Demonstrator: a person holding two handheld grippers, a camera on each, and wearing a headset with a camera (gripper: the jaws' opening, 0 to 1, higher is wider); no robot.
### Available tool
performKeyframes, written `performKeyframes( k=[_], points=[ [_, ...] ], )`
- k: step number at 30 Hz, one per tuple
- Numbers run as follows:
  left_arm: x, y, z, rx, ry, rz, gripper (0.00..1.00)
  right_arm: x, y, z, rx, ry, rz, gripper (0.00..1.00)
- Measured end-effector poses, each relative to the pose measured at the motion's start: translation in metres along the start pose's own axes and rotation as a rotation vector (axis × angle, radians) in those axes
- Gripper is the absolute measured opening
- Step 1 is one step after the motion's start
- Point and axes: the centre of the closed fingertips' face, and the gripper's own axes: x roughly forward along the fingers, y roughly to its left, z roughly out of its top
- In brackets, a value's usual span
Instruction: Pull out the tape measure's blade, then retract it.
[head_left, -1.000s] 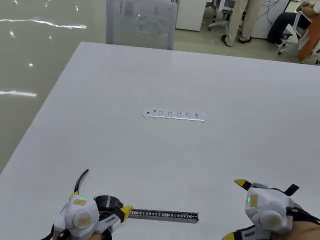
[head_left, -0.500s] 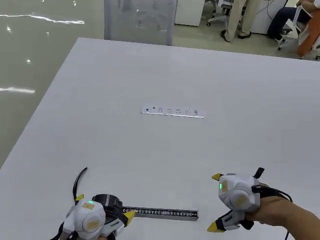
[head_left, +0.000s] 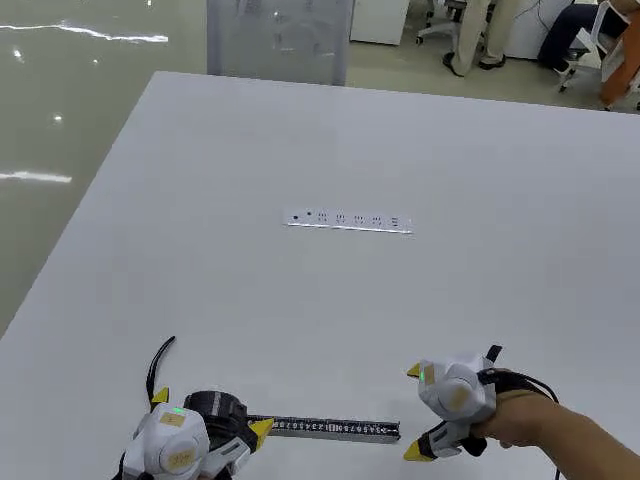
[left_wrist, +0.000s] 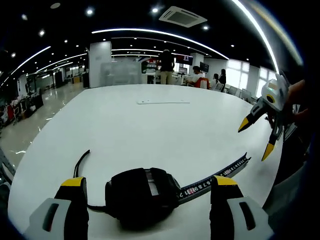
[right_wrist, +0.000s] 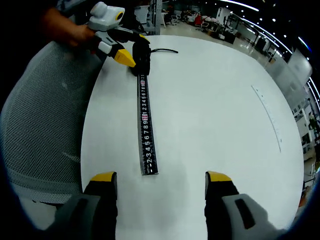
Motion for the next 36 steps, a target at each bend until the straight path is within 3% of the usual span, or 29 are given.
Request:
performKeyframes(
  k=[11,20,36],
  points=[
    [0.003,-0.004,-0.005,0.011,0.009,-0.018,1.00,0.019,0.012,-0.010,0.000,0.005,0.027,0.48],
    [0.004,-0.005,-0.009,0.006,0.019,-0.024,0.99,0.026,0.014,-0.007,0.010,-0.003,0.036,0.32],
    [0.005,-0.002,-0.011,-0.006,0.022,-0.017,0.99,0.037,0.016,-0.005,0.035,0.018,0.044,0.17]
  ],
)
